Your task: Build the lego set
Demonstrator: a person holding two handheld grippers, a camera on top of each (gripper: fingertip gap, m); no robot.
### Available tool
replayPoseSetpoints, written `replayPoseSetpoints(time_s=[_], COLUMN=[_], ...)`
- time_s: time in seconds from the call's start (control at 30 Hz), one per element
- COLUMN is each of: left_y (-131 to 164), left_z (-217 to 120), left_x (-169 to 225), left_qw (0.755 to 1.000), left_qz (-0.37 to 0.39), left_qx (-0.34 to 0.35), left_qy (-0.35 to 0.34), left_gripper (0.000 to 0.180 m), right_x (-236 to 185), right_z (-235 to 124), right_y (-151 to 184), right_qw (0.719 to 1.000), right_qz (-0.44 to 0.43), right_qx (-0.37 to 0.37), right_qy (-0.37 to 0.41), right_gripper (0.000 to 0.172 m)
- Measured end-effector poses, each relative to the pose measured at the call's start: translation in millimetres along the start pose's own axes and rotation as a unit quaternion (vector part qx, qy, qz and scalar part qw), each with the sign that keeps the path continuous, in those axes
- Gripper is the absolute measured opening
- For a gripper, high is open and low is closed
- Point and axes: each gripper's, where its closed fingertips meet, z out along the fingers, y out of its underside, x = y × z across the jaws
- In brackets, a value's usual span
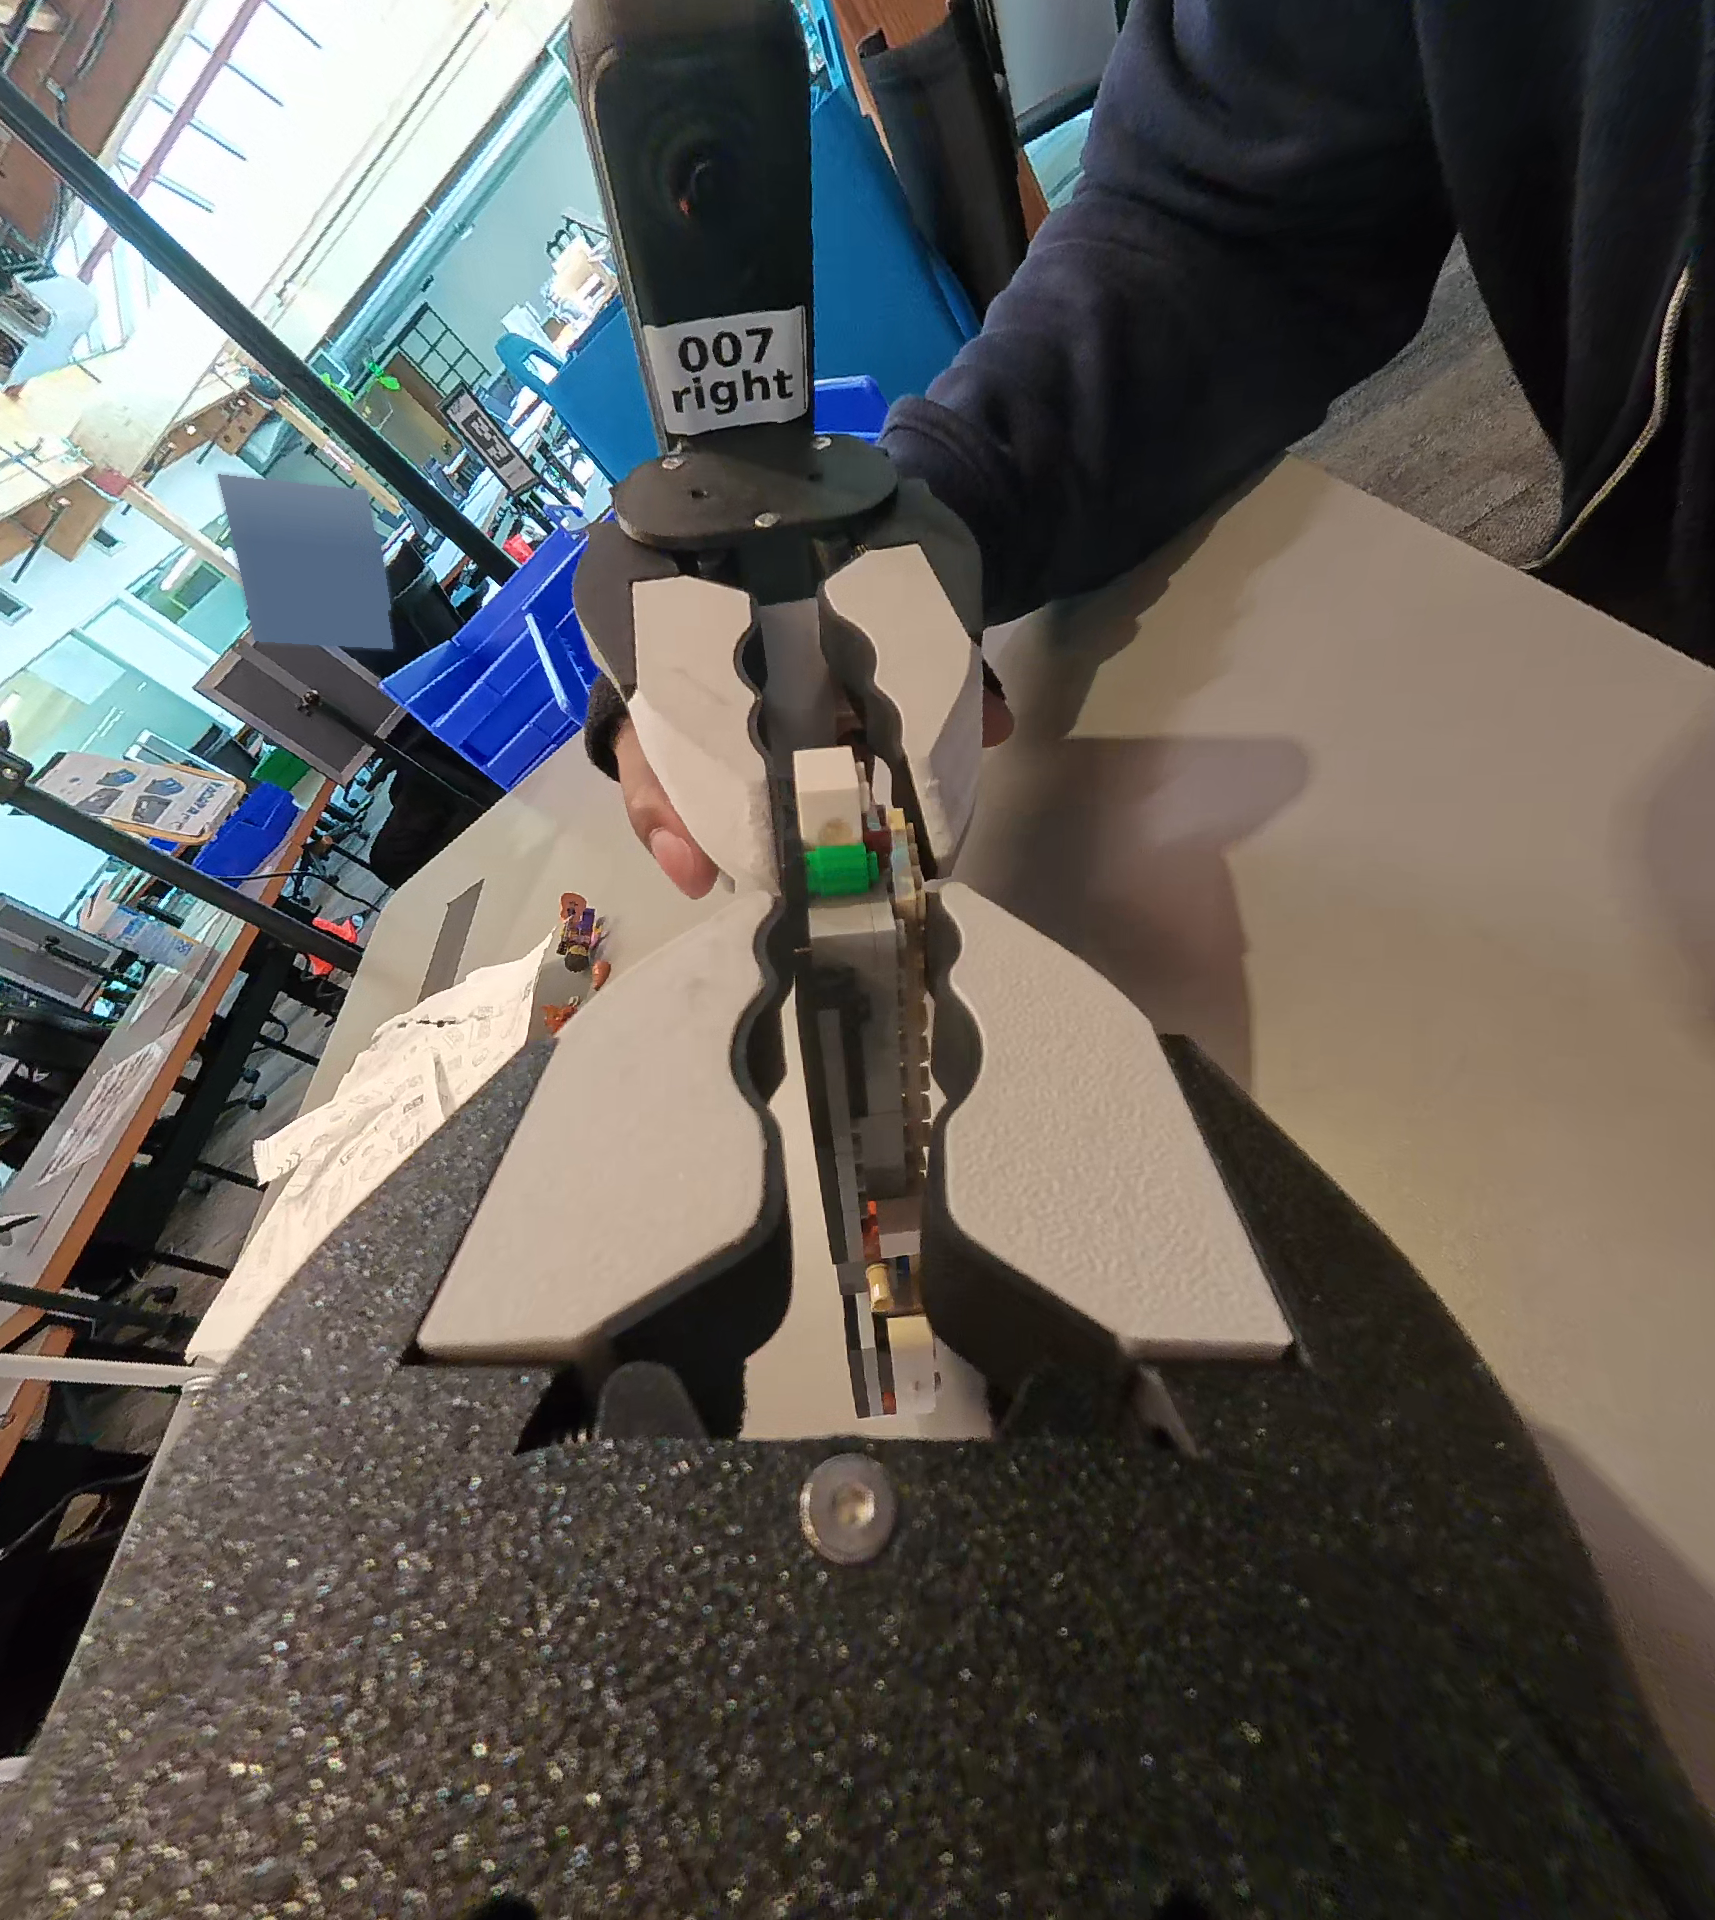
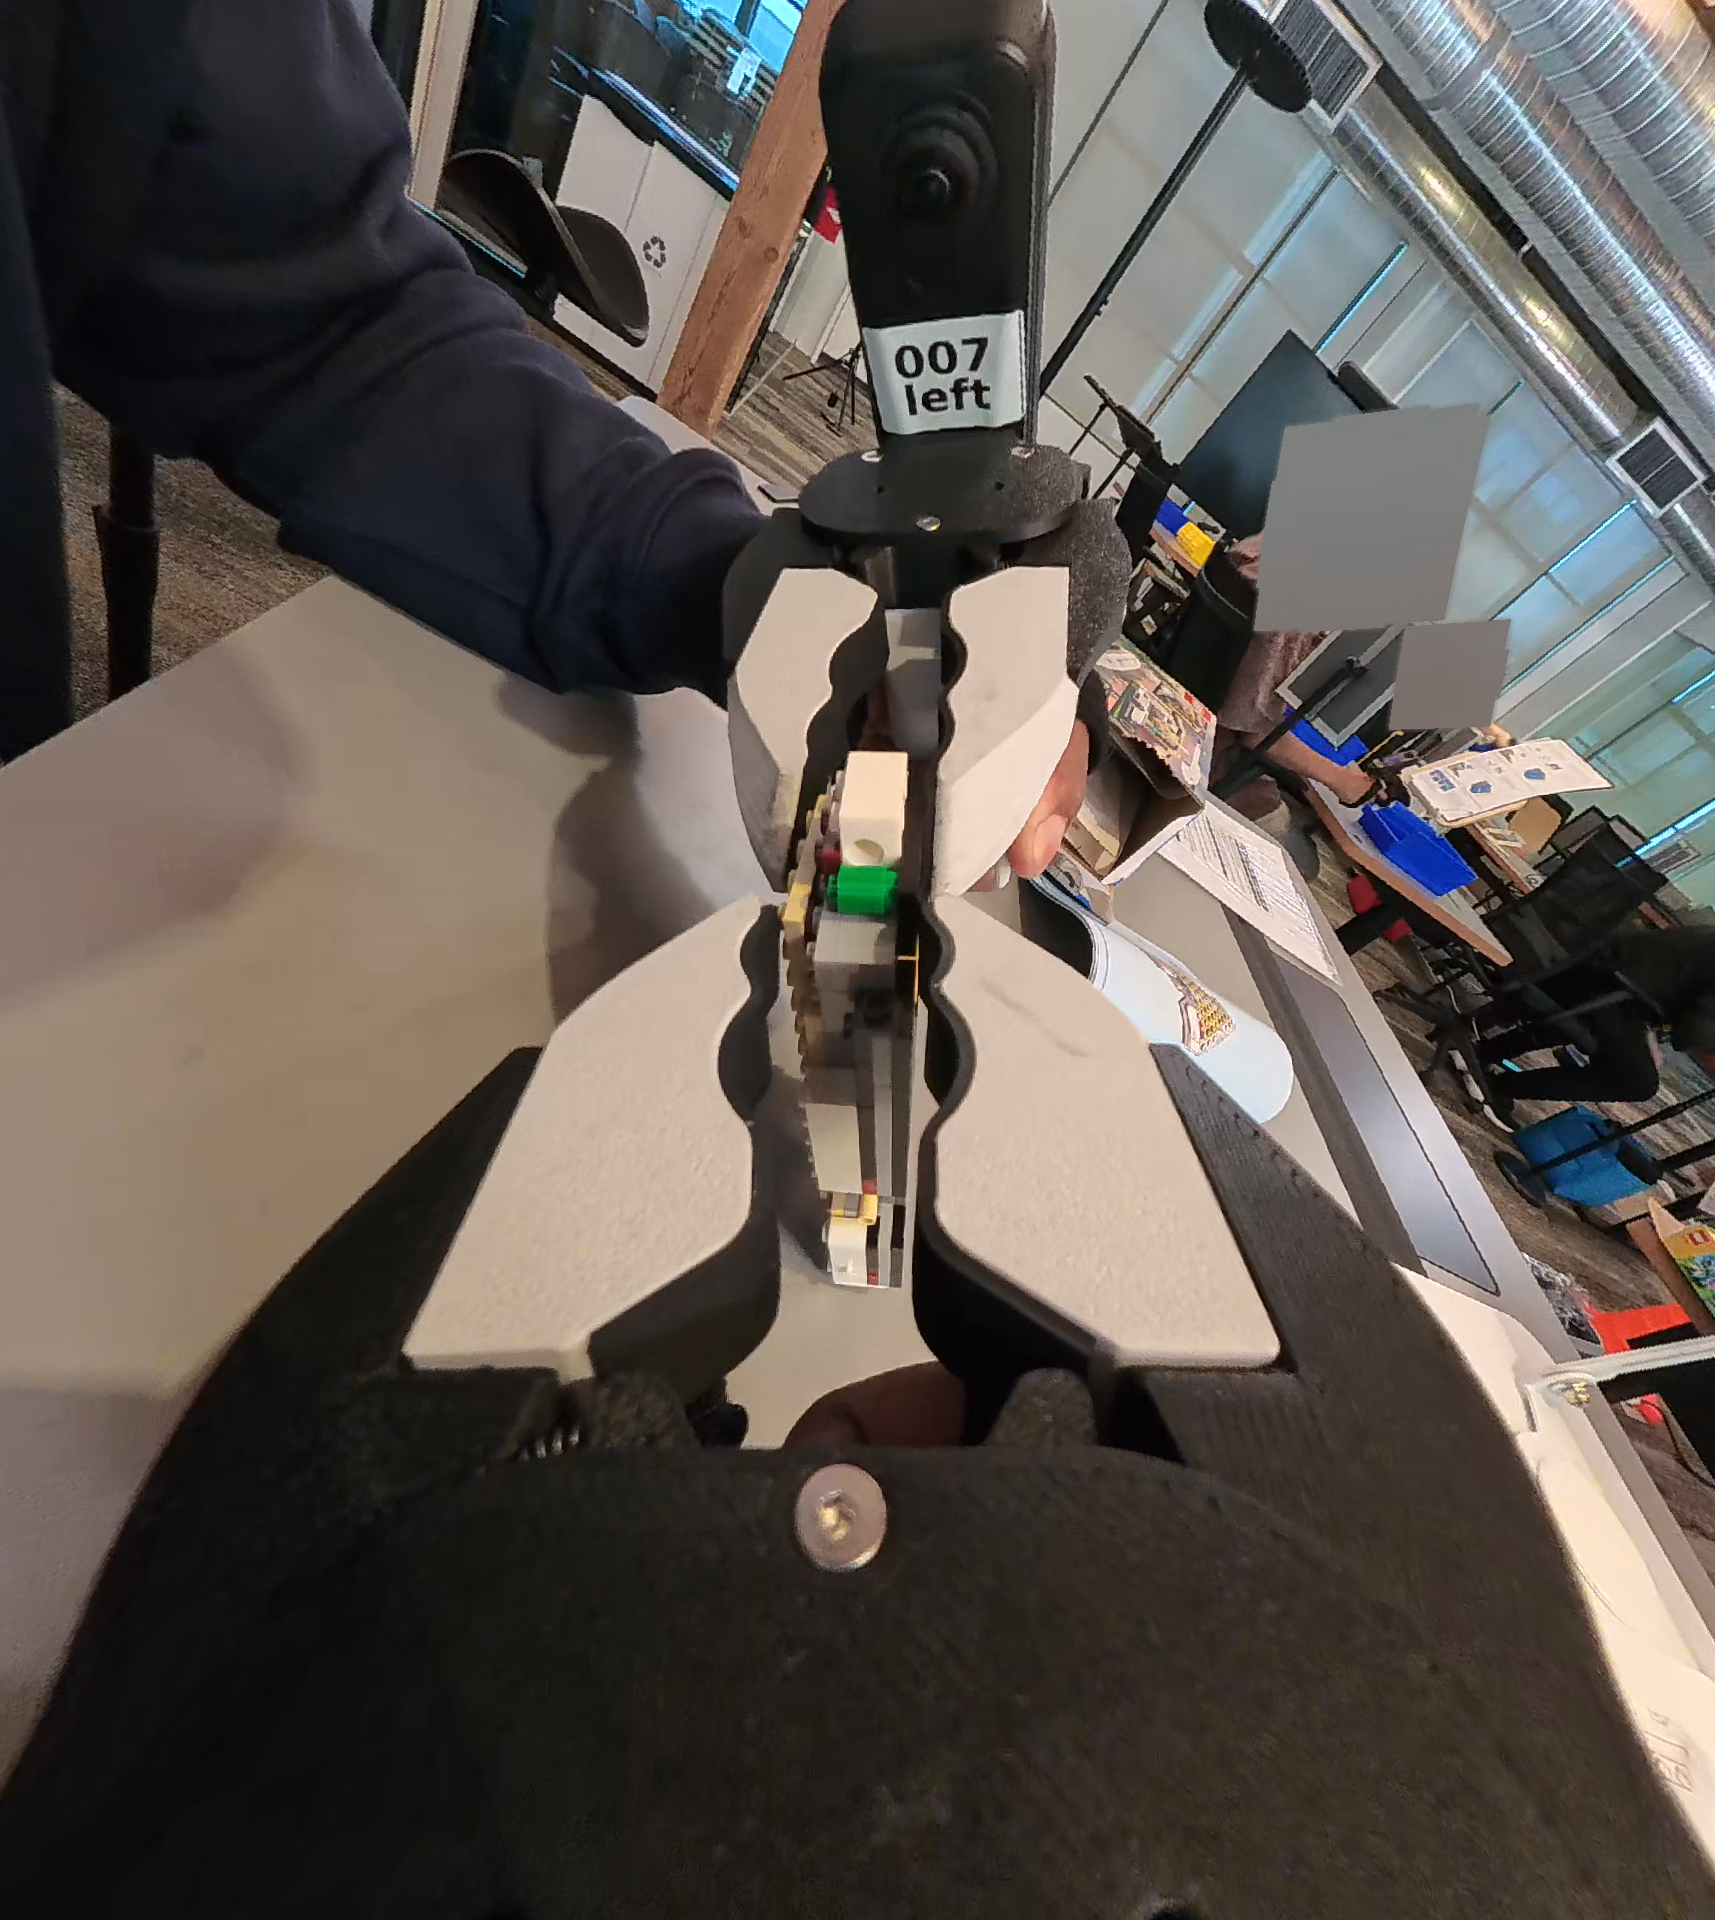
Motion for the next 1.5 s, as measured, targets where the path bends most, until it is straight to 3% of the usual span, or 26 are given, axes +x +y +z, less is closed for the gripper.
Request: replayPoseSetpoints(time_s=[0.93, 1.5], left_y=[-6, 5], left_z=[-1, 0], left_x=[0, -14], left_qw=[1.0, 0.999], left_qz=[-0.006, -0.04], left_qx=[0.011, 0.001], left_qy=[-0.004, -0.037], left_gripper=[0.025, 0.026], right_x=[1, 14], right_z=[1, -1], right_y=[-2, 3], right_qw=[1.0, 0.999], right_qz=[0.005, 0.041], right_qx=[0.005, 0.001], right_qy=[-0.001, 0.022], right_gripper=[0.023, 0.023])
